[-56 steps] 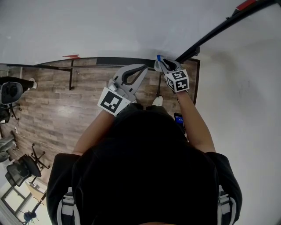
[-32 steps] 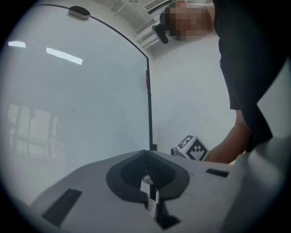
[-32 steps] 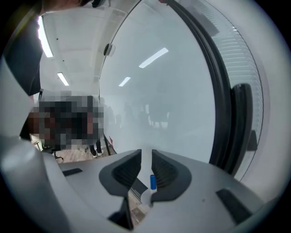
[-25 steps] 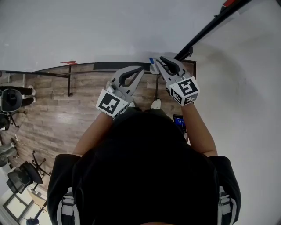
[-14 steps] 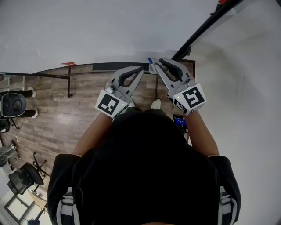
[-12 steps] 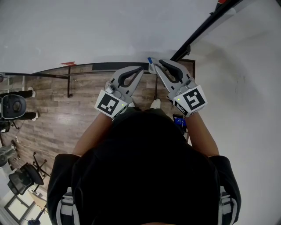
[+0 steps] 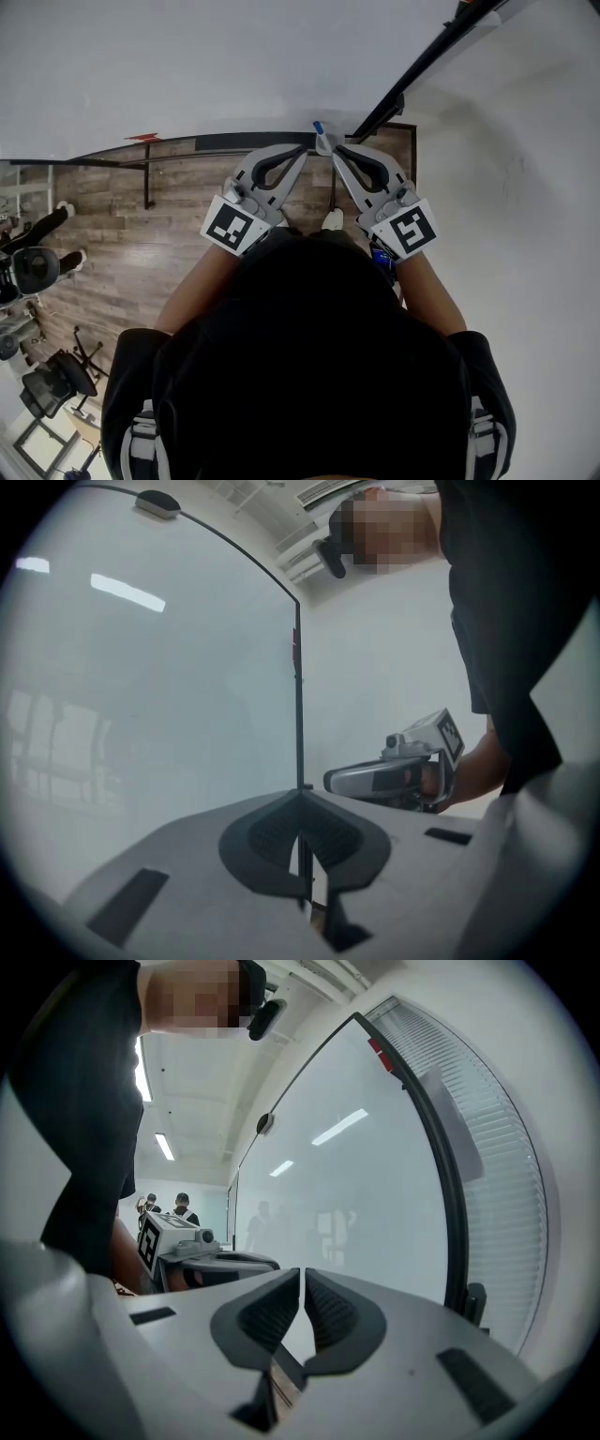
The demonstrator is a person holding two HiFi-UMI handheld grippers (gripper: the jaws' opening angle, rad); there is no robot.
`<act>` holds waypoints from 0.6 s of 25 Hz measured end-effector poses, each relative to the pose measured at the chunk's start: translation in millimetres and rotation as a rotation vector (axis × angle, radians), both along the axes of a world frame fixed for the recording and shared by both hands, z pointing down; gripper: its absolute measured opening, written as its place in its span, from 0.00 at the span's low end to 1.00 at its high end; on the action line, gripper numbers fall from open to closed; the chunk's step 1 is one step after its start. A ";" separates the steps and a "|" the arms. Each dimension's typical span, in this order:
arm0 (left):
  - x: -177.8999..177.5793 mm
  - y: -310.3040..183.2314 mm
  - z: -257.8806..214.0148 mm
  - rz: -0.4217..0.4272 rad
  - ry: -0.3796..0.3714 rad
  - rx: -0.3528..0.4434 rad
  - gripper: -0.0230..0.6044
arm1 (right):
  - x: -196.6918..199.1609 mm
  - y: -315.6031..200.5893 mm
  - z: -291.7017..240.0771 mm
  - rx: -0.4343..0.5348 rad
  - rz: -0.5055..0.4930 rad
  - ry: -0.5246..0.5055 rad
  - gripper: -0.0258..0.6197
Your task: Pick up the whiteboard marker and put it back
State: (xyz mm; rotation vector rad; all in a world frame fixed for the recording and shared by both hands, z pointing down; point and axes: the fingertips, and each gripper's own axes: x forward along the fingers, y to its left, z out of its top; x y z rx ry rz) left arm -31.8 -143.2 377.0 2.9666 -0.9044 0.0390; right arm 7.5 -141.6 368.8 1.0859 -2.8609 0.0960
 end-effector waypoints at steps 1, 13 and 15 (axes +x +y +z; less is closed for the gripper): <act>0.4 0.5 -0.3 0.001 0.000 -0.001 0.04 | -0.2 1.3 0.4 -0.004 0.001 -0.003 0.06; 4.0 3.3 1.2 0.016 0.004 -0.009 0.04 | 0.4 4.3 5.4 -0.012 -0.001 -0.024 0.04; 3.9 4.0 -0.1 0.017 0.007 -0.008 0.04 | -0.3 3.6 3.4 -0.007 -0.001 -0.031 0.04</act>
